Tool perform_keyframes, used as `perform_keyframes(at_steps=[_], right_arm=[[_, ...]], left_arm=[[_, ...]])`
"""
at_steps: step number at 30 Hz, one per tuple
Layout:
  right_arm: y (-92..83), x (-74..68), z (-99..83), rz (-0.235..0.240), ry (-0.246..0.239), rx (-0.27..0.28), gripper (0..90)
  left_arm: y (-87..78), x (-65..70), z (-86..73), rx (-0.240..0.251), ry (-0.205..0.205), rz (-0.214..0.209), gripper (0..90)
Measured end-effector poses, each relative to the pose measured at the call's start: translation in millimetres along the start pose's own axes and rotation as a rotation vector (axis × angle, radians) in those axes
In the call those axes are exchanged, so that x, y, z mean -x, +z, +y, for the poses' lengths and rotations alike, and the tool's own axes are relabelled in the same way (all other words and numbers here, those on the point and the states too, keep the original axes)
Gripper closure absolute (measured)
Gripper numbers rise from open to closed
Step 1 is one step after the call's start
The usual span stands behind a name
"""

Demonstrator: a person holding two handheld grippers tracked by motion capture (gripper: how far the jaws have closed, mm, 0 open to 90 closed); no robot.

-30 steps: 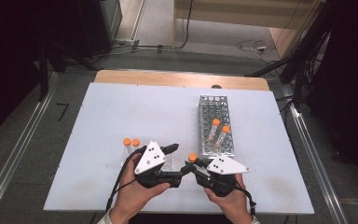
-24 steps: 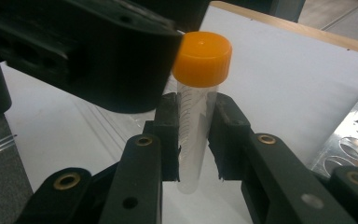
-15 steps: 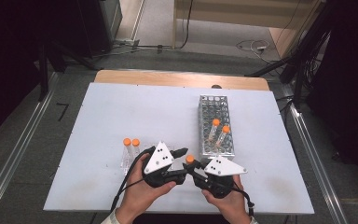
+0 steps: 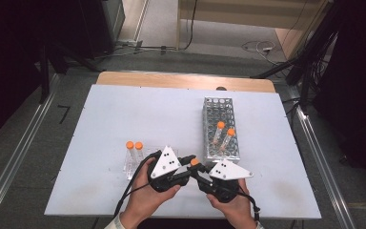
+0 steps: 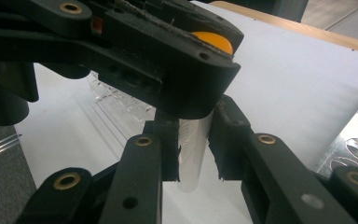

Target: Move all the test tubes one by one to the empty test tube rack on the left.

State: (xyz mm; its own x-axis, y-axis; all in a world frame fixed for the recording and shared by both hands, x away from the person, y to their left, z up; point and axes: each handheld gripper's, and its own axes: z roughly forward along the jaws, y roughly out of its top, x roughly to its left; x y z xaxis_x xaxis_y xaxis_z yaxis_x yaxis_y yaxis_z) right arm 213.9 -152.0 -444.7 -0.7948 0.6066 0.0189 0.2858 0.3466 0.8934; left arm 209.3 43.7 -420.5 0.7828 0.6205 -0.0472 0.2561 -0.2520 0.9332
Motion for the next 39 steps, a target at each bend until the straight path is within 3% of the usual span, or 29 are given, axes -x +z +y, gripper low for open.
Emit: perform_keyframes(at_steps=[7, 8, 9, 10, 15, 18, 22, 28, 39], right_arm=[[-0.5, 0.6, 0.2, 0.01, 0.004, 0.005, 69.1], [-0.7, 1.0, 0.4, 0.019, 0.01, 0.005, 65.0], [-0.2, 2.9, 0.7, 0.041, 0.036, 0.003, 51.0], [-0.2, 2.9, 0.7, 0.041, 0.036, 0.003, 51.0], [-0.7, 5.6, -0.8, 0.075, 0.061, 0.011, 29.7], [-1.8, 7.1, -1.7, 0.097, 0.075, 0.017, 23.6], [-5.8, 11.0, -3.5, 0.119, 0.094, 0.032, 22.1], [-12.0, 15.7, -4.3, 0.102, 0.104, 0.043, 22.2], [-13.9, 18.8, -5.2, 0.096, 0.112, 0.047, 22.8]], left_arm=[[-1.3, -1.0, 0.9, 0.008, -0.011, -0.004, 70.8], [-1.8, -1.3, 1.4, 0.01, -0.011, -0.004, 70.8], [-2.3, -1.7, 2.0, 0.014, -0.013, -0.004, 70.8], [-3.0, -2.4, 2.8, 0.016, -0.012, -0.004, 70.8], [-6.6, -5.0, 7.1, 0.026, -0.013, 0.002, 70.8], [-9.7, -6.9, 10.2, 0.039, -0.02, 0.005, 70.8], [-19.7, -10.6, 17.5, 0.059, -0.024, 0.014, 70.9], [-38.3, -23.8, 27.6, 0.106, -0.036, 0.057, 70.9], [-64.9, -50.5, 26.7, 0.129, -0.066, 0.153, 70.9]])
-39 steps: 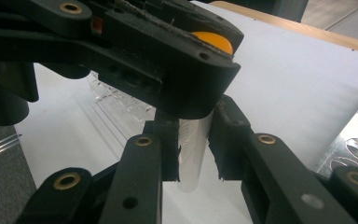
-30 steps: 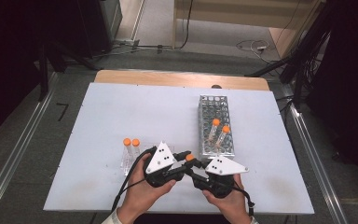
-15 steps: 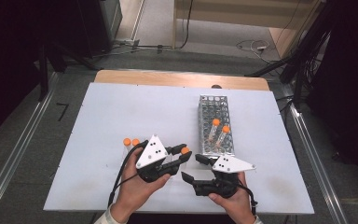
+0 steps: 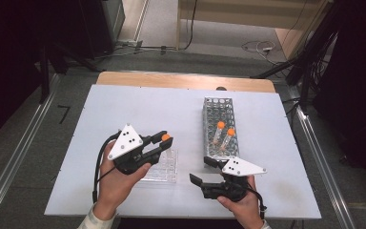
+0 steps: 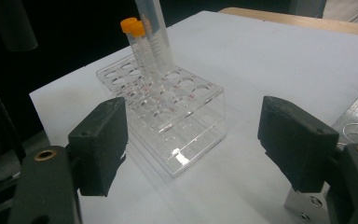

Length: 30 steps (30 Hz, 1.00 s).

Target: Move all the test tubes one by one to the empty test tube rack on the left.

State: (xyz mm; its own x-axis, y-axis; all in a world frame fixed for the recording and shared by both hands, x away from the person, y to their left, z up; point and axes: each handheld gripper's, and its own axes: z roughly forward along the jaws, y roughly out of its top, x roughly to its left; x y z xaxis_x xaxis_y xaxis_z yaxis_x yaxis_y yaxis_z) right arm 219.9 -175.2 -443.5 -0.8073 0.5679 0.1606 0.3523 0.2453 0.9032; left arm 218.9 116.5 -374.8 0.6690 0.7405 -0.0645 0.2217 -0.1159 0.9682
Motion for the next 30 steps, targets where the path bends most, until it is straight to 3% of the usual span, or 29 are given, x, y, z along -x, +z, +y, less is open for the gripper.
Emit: perform_keyframes(at_steps=[13, 30], right_arm=[[-3.0, 2.7, 0.1, -0.009, 0.004, 0.004, 23.3], [-3.6, 4.1, 0.0, -0.009, 0.004, 0.004, 23.9]], left_arm=[[-7.6, -22.7, -7.6, -0.026, -0.007, 0.089, 70.8], [-13.9, -36.5, -18.3, -0.043, -0.027, 0.122, 70.8]])
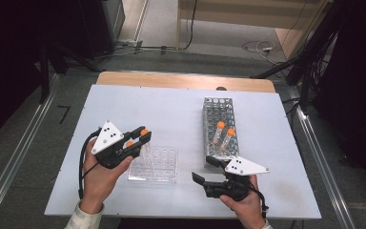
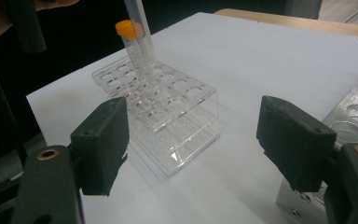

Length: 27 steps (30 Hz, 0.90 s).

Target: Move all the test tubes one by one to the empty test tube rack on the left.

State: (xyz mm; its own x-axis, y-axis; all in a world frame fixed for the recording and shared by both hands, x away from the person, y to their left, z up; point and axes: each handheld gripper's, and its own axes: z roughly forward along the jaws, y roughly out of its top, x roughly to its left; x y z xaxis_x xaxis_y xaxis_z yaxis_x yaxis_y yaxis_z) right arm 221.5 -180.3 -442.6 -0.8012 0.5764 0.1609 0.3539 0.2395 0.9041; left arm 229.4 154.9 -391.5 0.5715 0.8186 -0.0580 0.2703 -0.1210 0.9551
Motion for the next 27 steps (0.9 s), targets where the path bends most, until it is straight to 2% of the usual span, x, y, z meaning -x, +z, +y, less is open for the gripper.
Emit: perform_keyframes(at_steps=[19, 27], right_arm=[[0.3, 0.6, -0.5, 0.003, 0.002, -0.002, 24.0], [0.0, 0.5, -0.4, 0.004, 0.001, -0.001, 24.4]], left_arm=[[4.3, -4.5, -9.0, -0.001, -0.018, 0.0, 70.8], [7.0, -4.8, -13.7, -0.026, -0.009, 0.007, 70.7]])
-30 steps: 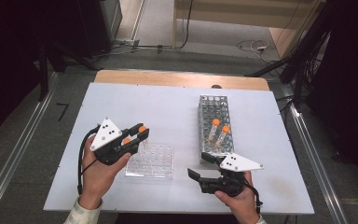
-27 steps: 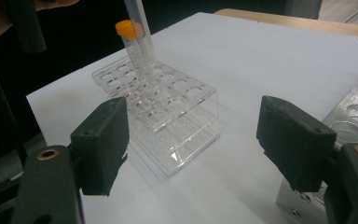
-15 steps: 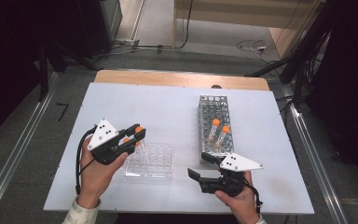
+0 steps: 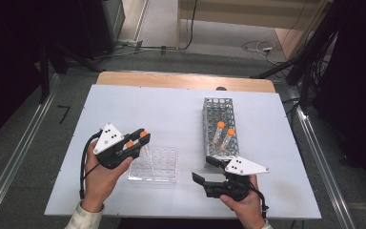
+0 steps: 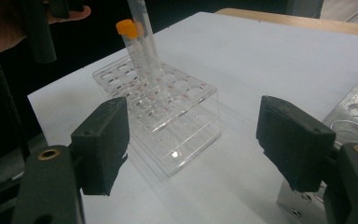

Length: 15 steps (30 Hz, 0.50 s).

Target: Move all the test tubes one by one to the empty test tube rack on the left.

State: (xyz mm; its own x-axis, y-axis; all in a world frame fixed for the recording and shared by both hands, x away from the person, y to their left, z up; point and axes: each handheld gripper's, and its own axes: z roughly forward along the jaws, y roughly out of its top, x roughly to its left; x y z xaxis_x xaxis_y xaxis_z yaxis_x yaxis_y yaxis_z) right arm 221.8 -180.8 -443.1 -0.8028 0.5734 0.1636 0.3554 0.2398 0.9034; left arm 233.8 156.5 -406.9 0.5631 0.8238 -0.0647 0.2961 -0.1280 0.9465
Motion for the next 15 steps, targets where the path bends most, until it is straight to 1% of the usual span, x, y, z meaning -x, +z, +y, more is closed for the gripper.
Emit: perform_keyframes(at_steps=[8, 13, 14, 15], right_arm=[[-0.3, -0.5, 0.2, 0.001, 0.0, 0.001, 24.4], [-0.8, -0.4, 0.3, 0.002, 0.001, 0.003, 24.4], [-0.8, -0.2, 0.2, 0.002, -0.001, 0.002, 24.4], [-0.7, -0.1, 0.2, 0.001, -0.002, 0.002, 24.4]], left_arm=[[3.6, 1.6, -8.5, -0.045, 0.01, 0.002, 70.6], [4.1, 2.4, -9.4, -0.057, 0.009, 0.001, 69.5], [3.7, 2.5, -8.9, -0.055, 0.005, -0.005, 64.8], [3.2, 3.0, -8.2, -0.048, -0.001, -0.009, 57.4]])
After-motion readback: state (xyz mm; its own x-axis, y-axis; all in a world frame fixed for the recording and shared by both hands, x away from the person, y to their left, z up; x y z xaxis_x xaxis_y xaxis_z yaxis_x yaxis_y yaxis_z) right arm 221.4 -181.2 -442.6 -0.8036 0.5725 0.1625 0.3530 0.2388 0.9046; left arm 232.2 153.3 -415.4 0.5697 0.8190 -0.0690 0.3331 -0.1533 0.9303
